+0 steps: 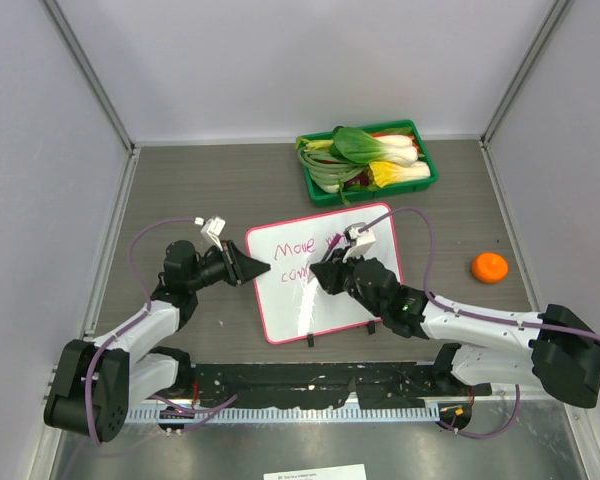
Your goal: Write a sentence on the whiteboard
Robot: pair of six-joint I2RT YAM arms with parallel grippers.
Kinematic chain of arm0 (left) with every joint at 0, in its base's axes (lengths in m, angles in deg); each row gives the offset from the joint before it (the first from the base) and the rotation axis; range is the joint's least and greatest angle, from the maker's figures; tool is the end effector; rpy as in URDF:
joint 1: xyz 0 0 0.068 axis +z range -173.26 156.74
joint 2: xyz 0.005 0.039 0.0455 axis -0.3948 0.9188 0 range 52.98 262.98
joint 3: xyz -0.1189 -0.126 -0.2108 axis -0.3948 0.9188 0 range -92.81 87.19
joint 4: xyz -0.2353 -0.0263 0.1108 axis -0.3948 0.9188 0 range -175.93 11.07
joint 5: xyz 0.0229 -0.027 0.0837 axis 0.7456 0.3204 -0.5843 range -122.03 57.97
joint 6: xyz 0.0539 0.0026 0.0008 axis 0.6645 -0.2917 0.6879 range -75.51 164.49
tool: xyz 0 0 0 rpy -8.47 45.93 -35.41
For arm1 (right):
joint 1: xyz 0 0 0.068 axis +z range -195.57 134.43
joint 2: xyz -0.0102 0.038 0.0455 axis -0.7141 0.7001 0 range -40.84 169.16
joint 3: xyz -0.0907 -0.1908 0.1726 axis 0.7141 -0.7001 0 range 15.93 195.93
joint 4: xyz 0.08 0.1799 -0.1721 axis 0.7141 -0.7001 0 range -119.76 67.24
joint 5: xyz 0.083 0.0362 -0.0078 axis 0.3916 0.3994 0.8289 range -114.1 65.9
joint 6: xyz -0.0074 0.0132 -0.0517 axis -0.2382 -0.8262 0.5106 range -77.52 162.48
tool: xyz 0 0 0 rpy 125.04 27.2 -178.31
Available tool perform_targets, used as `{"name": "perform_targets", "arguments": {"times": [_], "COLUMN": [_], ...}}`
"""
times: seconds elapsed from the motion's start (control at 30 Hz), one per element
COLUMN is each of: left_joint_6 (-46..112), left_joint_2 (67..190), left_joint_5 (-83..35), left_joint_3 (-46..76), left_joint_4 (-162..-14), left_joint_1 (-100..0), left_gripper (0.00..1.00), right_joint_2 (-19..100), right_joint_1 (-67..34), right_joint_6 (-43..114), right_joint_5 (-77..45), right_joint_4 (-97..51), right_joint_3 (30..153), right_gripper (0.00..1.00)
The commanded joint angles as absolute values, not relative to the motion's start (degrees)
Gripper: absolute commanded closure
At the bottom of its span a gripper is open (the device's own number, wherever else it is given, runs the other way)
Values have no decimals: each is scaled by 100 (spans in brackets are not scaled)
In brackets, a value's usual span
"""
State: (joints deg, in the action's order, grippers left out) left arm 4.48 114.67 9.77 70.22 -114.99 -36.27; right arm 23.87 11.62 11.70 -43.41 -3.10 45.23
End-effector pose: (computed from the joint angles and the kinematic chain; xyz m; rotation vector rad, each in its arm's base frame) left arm 0.1972 -0.0700 0.1891 0.0917 1.9785 -1.2941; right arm 0.1427 0.1996 0.2299 -0.1940 1.8894 0.7595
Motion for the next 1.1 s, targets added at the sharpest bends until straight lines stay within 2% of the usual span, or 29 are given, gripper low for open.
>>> {"name": "perform_targets", "arguments": {"times": [0.0,0.63,1.07], "left_joint_6": [1118,1118,1109], "left_joint_2": [11468,11468,11486], "left_joint_5": [453,444,453], "left_joint_3": [7119,7119,7110], "left_joint_4": [-11238,-11247,-11247], "left_joint_1": [-3609,-3609,-3617], "left_gripper": [100,100,100], "right_joint_2": [2288,2367,2675], "right_joint_1": [1139,744,664], "right_joint_6": [1172,1339,1172], "right_joint_5": [-4291,-4115,-3816], "right_joint_4": [-360,-140,62], "right_joint_3": [4546,5249,5153], "right_gripper": [99,99,99]}}
